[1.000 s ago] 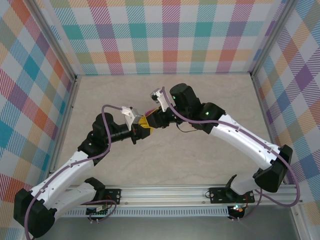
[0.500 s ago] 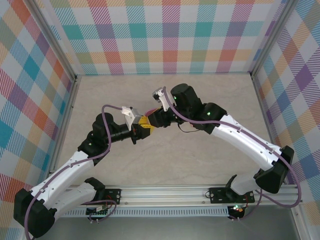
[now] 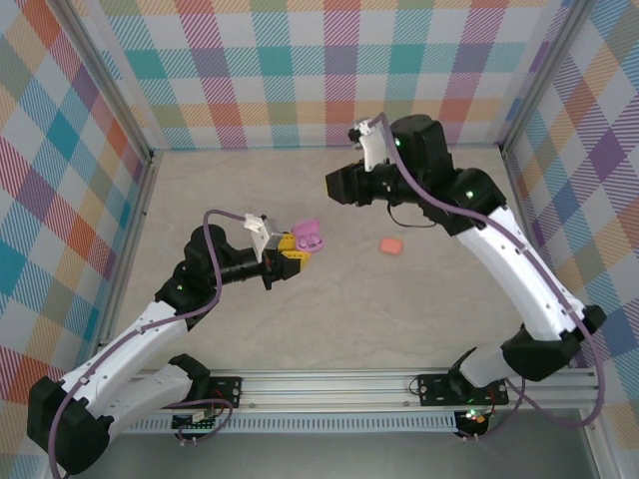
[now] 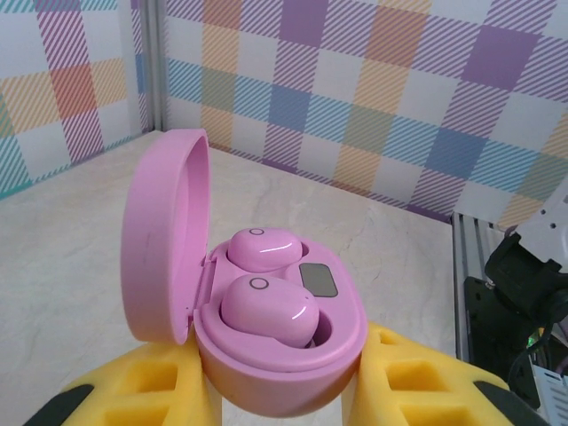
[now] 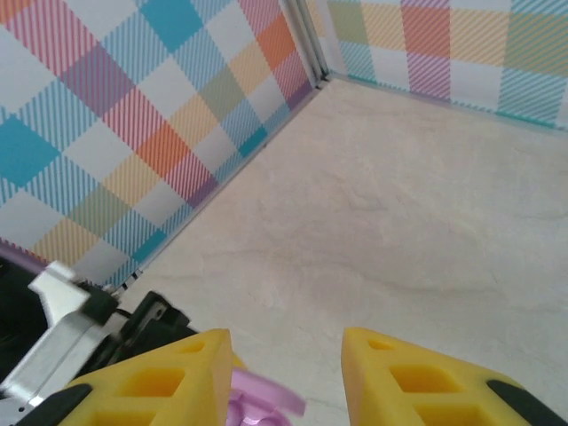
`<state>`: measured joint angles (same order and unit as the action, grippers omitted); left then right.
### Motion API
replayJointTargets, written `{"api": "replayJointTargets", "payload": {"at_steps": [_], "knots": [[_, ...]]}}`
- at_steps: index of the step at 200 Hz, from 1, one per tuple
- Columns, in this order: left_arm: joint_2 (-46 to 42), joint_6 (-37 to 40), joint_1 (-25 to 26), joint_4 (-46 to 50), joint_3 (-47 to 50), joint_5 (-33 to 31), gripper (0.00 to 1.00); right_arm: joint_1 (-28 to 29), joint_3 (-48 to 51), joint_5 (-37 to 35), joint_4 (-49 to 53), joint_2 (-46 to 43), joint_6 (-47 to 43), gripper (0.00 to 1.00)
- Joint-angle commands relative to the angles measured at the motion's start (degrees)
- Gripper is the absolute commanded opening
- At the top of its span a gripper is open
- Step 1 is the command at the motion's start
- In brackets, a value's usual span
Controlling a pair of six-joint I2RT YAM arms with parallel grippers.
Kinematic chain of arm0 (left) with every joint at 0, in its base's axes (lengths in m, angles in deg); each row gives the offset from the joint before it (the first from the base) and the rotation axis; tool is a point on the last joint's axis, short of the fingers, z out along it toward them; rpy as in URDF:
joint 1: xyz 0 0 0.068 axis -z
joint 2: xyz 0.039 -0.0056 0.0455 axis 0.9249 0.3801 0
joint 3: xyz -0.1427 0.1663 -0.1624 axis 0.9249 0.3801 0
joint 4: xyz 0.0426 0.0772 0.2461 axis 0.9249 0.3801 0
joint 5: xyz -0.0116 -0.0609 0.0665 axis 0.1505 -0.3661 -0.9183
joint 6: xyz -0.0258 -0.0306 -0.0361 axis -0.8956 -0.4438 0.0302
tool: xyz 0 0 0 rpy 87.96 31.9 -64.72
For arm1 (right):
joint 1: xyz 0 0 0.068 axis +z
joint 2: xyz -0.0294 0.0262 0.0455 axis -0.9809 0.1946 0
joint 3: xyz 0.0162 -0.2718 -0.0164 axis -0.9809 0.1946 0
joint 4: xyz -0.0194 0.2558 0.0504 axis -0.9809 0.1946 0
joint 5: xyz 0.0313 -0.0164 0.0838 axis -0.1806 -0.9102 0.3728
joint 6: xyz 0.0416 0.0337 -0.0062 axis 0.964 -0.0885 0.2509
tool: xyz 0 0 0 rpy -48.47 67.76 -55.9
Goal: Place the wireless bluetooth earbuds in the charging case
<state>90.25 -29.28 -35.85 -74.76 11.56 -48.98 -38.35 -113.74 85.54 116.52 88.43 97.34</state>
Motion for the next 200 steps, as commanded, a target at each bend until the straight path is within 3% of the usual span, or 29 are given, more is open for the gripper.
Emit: {"api": "replayJointTargets", "payload": {"at_steps": [1, 38, 99, 129, 146, 173, 200], "knots": [[-1.01, 0.63, 0.27, -1.70, -2.30, 2.62, 0.14, 0.36, -0.89, 8.43, 7.91, 6.73, -0.09, 0.36], [-1.46, 0.52, 0.26, -1.36, -2.65, 2.47, 0.14, 0.30, 0.25, 13.88, 8.51, 8.70, 0.32, 0.35], [-0.10, 0.17, 0.27, -2.65, -2.92, 1.68, 0.13, 0.09, 10.55, 14.91, 7.11, 0.32, 2.53, 0.36], [0.20, -0.04, 0.27, -2.93, -2.92, 1.55, 0.14, -2.59, 15.91, 14.03, 3.42, -4.91, 8.00, 0.46], [0.33, -0.40, 0.27, -3.50, -2.75, 1.34, 0.14, -5.53, 21.25, 17.47, -3.86, -7.54, 15.18, 0.55], [0.60, -1.44, 0.27, -5.65, -2.15, 0.62, 0.14, -7.80, 32.48, 26.82, -21.98, -10.14, 29.63, 0.58], [1.46, -2.97, 0.27, -8.13, -2.26, 0.96, 0.14, -7.83, 38.27, 32.74, -33.22, -9.21, 39.22, 0.59]]}}
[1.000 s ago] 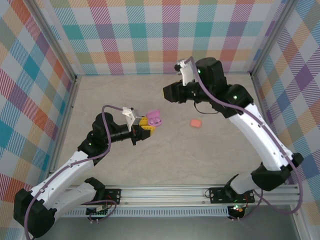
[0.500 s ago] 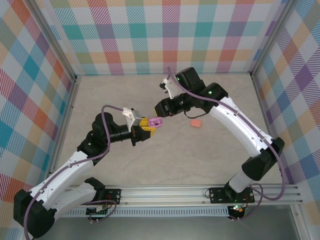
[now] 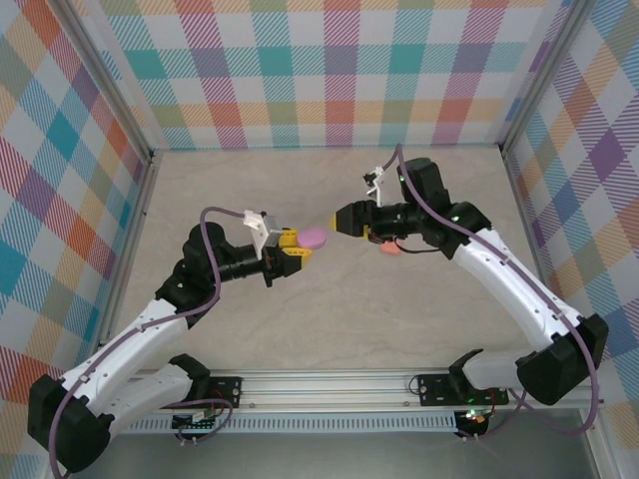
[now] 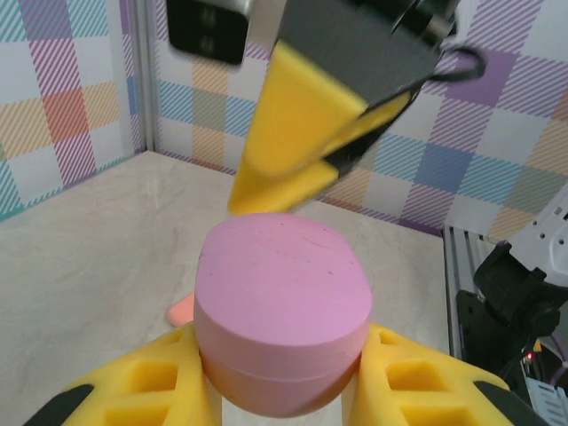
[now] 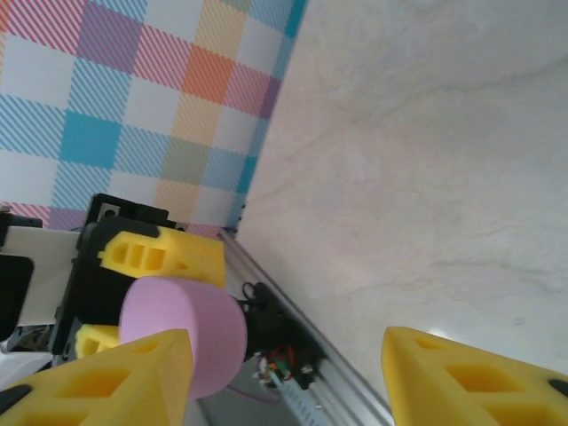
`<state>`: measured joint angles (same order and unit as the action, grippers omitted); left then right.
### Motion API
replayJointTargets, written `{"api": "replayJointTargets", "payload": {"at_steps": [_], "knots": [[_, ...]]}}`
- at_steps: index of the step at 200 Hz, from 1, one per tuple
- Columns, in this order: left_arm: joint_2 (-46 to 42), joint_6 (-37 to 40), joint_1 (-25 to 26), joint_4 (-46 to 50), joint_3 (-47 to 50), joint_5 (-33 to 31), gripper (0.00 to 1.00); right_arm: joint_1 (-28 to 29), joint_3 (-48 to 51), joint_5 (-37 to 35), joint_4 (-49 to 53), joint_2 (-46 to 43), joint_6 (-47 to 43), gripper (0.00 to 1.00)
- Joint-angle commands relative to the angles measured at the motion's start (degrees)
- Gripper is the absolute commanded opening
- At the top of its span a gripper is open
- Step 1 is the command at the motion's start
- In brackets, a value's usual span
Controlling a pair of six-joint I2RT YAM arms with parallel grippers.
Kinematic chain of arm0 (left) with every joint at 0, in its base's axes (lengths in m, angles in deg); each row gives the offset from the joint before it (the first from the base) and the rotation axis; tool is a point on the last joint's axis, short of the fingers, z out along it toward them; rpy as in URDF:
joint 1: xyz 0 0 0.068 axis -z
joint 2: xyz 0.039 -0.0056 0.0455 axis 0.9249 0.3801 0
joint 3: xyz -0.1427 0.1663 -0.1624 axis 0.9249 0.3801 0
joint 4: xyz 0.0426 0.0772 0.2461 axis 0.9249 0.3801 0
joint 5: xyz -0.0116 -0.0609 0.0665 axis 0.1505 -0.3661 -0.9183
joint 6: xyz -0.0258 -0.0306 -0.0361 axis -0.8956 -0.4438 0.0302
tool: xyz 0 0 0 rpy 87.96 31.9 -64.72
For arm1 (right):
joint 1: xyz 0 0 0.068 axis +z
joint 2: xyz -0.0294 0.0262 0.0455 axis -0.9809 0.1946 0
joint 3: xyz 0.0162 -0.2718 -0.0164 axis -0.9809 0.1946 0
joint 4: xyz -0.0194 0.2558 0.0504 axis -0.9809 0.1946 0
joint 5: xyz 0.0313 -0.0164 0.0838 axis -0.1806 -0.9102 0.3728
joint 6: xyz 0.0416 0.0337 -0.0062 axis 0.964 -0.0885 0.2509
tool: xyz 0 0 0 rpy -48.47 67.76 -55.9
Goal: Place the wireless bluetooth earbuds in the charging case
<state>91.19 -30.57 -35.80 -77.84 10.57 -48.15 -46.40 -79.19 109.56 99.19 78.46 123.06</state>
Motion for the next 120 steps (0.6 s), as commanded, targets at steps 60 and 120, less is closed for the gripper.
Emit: {"api": "replayJointTargets", "payload": {"at_steps": [60, 120], "knots": [[3.10, -3.22, 0.22, -8.29, -2.35, 1.36, 0.14, 0.23, 8.44, 12.86, -29.87, 1.04, 23.83, 0.62], [3.86, -3.08, 0.22, -8.21, -2.39, 1.49, 0.14, 0.14, 7.19, 12.01, -28.31, 1.19, 23.00, 0.60]]}}
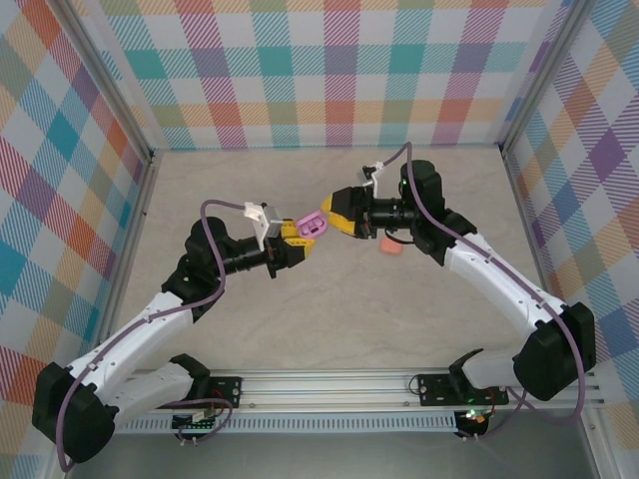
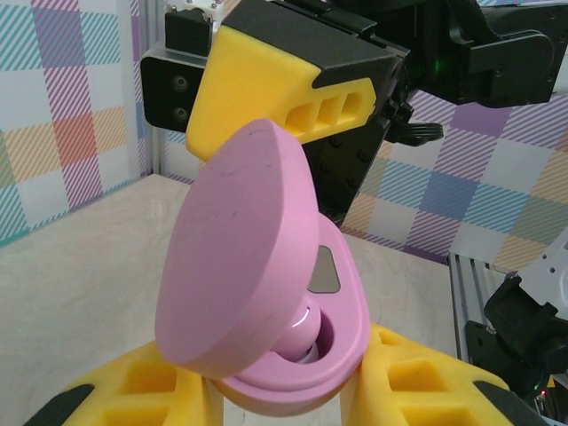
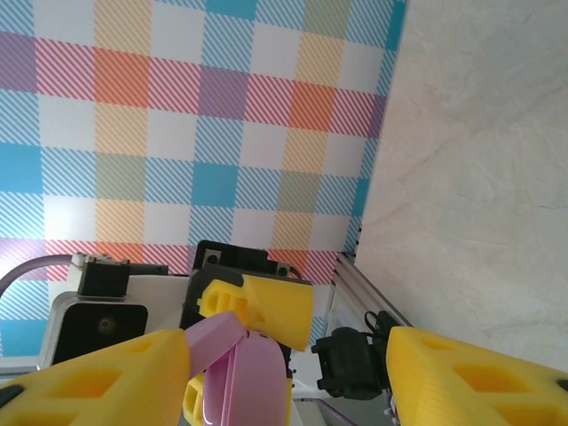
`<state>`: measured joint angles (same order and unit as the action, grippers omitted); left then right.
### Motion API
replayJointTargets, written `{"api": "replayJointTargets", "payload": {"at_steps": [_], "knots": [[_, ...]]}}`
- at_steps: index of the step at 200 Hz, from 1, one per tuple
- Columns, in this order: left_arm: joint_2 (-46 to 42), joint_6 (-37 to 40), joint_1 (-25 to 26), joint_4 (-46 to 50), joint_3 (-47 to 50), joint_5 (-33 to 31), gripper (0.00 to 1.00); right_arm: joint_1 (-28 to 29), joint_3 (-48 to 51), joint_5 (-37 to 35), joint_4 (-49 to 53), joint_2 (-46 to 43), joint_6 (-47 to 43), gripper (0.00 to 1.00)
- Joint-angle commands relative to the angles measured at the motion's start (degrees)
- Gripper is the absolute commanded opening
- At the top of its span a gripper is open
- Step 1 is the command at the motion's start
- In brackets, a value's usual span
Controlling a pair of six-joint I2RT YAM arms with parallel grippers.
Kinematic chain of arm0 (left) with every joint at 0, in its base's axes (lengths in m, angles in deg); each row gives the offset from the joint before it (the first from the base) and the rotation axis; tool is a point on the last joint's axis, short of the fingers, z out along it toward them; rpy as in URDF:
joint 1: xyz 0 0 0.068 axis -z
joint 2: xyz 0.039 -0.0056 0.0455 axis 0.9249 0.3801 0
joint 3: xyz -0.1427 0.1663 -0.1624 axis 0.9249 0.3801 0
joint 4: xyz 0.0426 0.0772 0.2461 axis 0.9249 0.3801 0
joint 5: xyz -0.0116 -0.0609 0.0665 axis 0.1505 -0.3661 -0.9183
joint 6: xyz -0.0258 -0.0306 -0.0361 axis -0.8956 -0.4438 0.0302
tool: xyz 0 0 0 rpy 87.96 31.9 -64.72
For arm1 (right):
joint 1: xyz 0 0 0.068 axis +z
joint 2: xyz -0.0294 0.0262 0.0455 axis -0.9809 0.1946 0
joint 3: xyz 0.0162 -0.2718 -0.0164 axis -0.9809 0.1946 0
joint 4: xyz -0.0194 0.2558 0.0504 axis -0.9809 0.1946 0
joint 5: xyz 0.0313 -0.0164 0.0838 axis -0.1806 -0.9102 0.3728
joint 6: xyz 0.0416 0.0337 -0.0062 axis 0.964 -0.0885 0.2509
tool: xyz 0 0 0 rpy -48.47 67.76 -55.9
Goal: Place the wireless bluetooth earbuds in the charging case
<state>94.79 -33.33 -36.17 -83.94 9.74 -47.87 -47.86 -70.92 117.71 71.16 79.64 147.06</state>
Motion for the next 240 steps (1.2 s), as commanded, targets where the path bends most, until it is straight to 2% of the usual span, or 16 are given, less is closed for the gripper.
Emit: {"api": "replayJointTargets", "payload": {"at_steps": [1, 42, 66, 103, 144, 192, 210, 240], "knots": [[0.24, -0.34, 0.60, -2.11, -1.55, 1.15, 0.14, 1.61, -1.07, 3.85, -0.29, 0.01, -1.00, 0.60], [-1.25, 0.64, 0.60, -0.16, -1.53, -0.23, 0.14, -0.42, -1.88, -5.49, 13.63, -4.77, -7.66, 0.59], [-1.18, 0.92, 0.60, 0.14, -1.55, -0.15, 0.14, -2.42, 1.58, -8.55, 11.33, -8.86, -5.35, 0.59], [-0.40, 0.55, 0.60, -0.26, -2.16, 0.44, 0.14, -1.74, 0.38, -1.17, 4.54, -6.52, -2.10, 0.64], [0.31, 0.19, 0.60, -0.61, -3.02, 0.95, 0.14, 1.19, -0.09, 1.43, 4.57, -2.69, -2.87, 0.66], [1.14, 0.35, 0.64, -0.15, -2.95, 0.92, 0.14, 2.17, 0.00, 3.79, -2.05, -0.60, 0.84, 0.67], [1.33, 0.09, 0.68, -0.57, -2.90, 0.83, 0.14, 2.47, -0.05, 4.11, -2.30, 0.00, 0.89, 0.63], [2.60, 0.85, 0.68, 1.34, -4.15, -0.13, 0.15, 3.09, 1.58, 6.01, -8.24, 1.75, 4.42, 0.48]]}}
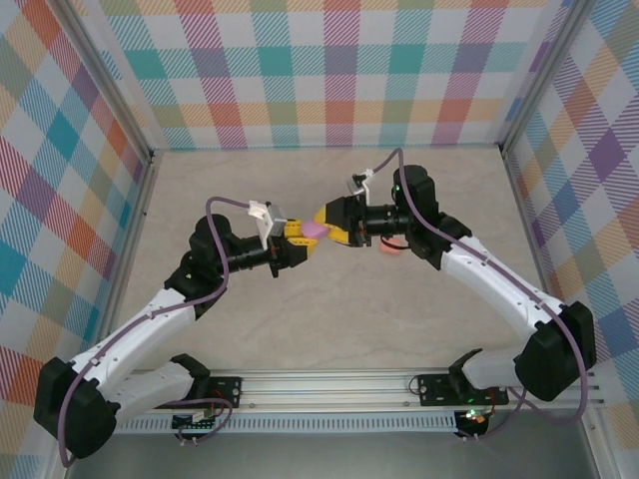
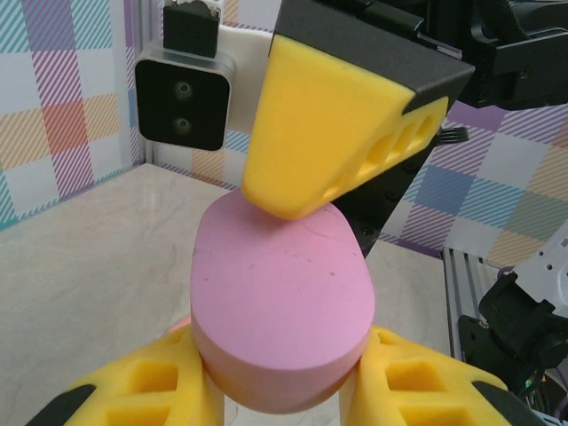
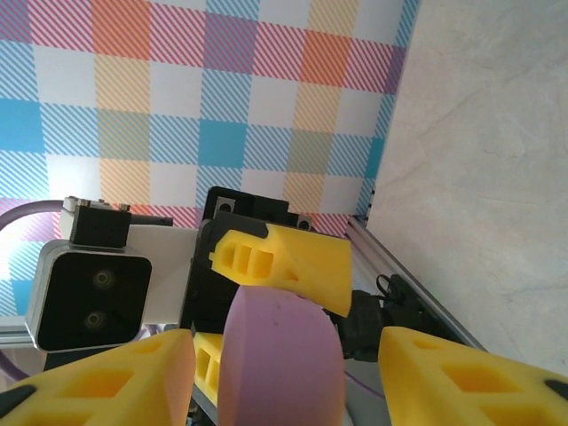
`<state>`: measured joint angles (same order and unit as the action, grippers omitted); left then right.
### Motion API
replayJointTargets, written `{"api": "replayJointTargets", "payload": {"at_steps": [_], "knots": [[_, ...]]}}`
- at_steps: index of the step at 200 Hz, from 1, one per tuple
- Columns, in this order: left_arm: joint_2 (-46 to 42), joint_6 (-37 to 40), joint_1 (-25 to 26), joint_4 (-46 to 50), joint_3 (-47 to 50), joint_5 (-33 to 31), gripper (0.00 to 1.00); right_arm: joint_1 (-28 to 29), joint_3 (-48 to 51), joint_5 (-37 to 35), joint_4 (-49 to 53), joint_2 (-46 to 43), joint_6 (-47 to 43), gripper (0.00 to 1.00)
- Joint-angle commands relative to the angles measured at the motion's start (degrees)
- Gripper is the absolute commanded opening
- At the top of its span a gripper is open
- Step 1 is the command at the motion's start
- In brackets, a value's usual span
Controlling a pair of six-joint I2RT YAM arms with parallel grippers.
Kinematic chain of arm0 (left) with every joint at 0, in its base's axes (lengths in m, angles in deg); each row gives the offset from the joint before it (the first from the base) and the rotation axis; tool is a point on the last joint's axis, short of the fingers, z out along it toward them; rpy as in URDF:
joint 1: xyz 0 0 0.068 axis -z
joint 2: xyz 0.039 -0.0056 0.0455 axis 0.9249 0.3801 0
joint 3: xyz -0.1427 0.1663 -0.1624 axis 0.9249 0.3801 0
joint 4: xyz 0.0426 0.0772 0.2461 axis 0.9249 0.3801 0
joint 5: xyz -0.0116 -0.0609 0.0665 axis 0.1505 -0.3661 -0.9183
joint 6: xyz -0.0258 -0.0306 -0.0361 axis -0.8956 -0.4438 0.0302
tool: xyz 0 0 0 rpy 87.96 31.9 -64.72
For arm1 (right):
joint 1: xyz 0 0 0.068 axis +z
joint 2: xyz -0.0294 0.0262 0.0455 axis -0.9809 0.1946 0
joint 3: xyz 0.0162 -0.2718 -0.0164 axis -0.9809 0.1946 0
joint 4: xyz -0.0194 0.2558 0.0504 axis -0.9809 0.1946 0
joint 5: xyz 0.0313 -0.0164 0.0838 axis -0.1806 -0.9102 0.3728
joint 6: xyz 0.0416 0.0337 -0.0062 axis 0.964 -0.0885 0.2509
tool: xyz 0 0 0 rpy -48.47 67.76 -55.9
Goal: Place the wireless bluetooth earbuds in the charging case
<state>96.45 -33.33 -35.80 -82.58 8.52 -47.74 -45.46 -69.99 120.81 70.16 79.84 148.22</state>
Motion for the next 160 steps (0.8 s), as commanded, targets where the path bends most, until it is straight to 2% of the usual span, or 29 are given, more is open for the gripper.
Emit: {"api": "replayJointTargets", "payload": {"at_steps": [1, 24, 36, 50, 55, 60, 63, 66, 69, 95, 118, 142, 160], "knots": [[0.94, 0.86, 0.31, 0.06, -2.95, -0.27, 0.15, 0.69, 0.73, 2.99, -7.48, 1.62, 3.37, 0.47], [1.64, 1.12, 0.31, 0.12, -2.97, -0.83, 0.15, 0.87, 1.08, 3.27, -9.18, 2.87, 3.75, 0.30], [1.64, 1.47, 0.31, 0.68, -2.74, -2.06, 0.17, 0.82, 1.00, 2.74, -8.71, 3.22, 2.72, 0.26], [1.39, 2.19, 0.31, 2.19, -2.52, -4.01, 0.27, 0.87, 0.74, 1.85, -7.55, 3.81, 1.35, 0.23], [1.17, 2.50, 0.31, 2.96, -2.44, -4.88, 0.35, 0.87, 0.68, 1.49, -7.57, 3.99, 0.88, 0.22], [1.05, 2.62, 0.31, 3.62, -2.28, -6.07, 0.49, 0.87, 0.60, 1.09, -7.57, 4.34, 0.25, 0.22], [0.94, 2.63, 0.31, 4.01, -2.13, -6.84, 0.66, 0.82, 0.56, 0.86, -7.49, 4.50, -0.08, 0.22], [0.76, 2.68, 0.31, 4.45, -2.03, -7.79, 0.93, 0.78, 0.51, 0.40, -7.15, 4.79, -0.71, 0.21], [0.60, 2.64, 0.31, 4.91, -1.92, -8.74, 0.99, 0.74, 0.40, -0.16, -6.66, 5.03, -1.23, 0.21], [-2.19, 3.51, 0.31, 9.28, -0.12, -16.95, 1.00, -0.22, 0.05, -5.40, -2.32, 8.60, -9.20, 0.21], [-5.07, 2.41, 0.23, 12.45, 2.43, -26.69, 1.00, -1.04, -1.57, -9.79, 1.12, 15.65, -17.17, 0.21], [-7.57, -1.71, 0.05, 15.01, 5.05, -37.27, 1.00, -1.07, -6.48, -9.42, 4.01, 26.81, -20.05, 0.21], [-9.88, -3.37, -0.21, 15.98, 6.86, -40.36, 1.00, -1.06, -9.50, -7.39, 4.23, 35.03, -20.20, 0.21]]}}
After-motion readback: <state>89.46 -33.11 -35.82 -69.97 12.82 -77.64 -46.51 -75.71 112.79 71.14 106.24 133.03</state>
